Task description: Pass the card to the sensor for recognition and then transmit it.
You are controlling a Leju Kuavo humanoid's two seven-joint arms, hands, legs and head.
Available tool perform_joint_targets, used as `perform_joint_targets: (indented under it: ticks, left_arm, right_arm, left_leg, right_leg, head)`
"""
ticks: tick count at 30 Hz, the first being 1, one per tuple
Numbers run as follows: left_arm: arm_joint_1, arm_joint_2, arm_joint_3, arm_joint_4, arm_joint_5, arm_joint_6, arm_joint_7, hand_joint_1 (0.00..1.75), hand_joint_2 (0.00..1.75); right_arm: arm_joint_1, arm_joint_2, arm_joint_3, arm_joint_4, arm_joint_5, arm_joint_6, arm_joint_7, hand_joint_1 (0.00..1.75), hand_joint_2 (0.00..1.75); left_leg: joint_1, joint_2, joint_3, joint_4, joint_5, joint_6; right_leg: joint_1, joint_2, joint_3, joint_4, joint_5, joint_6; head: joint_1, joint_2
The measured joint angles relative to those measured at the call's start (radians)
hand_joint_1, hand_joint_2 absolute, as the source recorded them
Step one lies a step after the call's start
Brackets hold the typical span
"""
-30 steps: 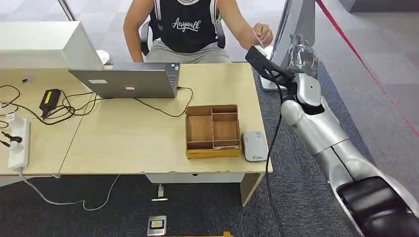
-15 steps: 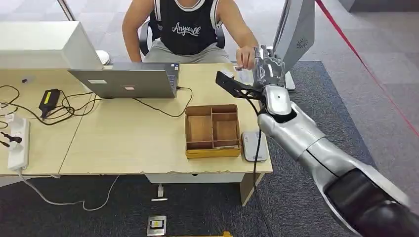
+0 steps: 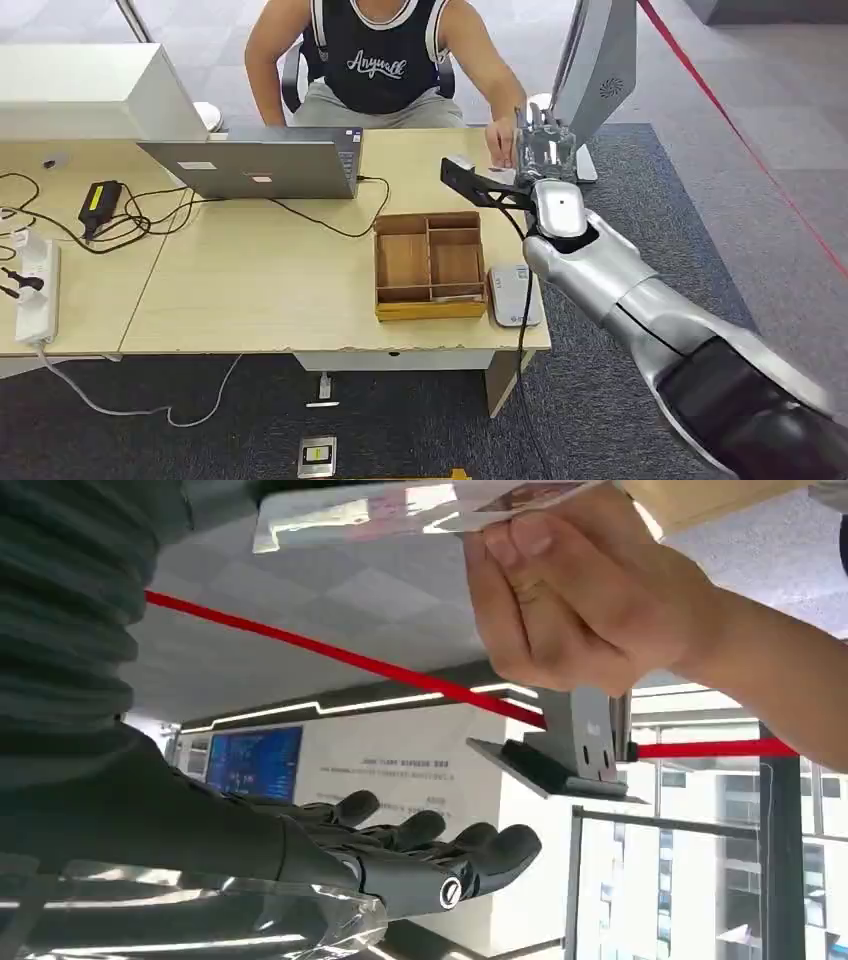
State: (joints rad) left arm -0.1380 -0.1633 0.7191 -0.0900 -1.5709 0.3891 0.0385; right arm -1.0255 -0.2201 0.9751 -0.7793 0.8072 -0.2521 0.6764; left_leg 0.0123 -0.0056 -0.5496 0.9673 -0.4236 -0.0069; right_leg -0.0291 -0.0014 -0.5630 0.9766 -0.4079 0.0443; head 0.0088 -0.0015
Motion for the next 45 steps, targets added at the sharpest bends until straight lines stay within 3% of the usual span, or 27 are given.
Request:
perform_joint_targets:
  ticks: [6, 32, 45]
  left_arm:
    - [0.000, 0.000, -0.003, 0.000, 0.000, 0.001, 0.003, 0.00, 1.75]
    - [-0.001, -0.002, -0.026, 0.000, 0.000, 0.002, -0.003, 0.00, 1.75]
    - [0.004, -0.002, -0.025, -0.005, 0.000, 0.004, -0.005, 0.00, 1.75]
  right_arm:
    - [-0.001, -0.008, 0.015, 0.004, -0.009, -0.034, 0.008, 1.75, 1.75]
    - [-0.007, -0.050, 0.043, -0.032, -0.031, -0.049, 0.018, 1.75, 1.75]
    - [0.114, -0.155, 0.031, -0.146, -0.116, -0.103, 0.010, 1.75, 1.75]
  left_leg:
    - [0.000, 0.000, 0.000, 0.000, 0.000, 0.000]
    - [0.000, 0.000, 0.000, 0.000, 0.000, 0.000]
    - [0.000, 0.000, 0.000, 0.000, 0.000, 0.000]
  right_leg:
    - [0.000, 0.000, 0.000, 0.000, 0.000, 0.000]
    - [0.000, 0.000, 0.000, 0.000, 0.000, 0.000]
    - [0.000, 0.000, 0.000, -0.001, 0.000, 0.000]
  head:
    - [0.000, 0.000]
    - [0.000, 0.000]
    - [0.000, 0.000]
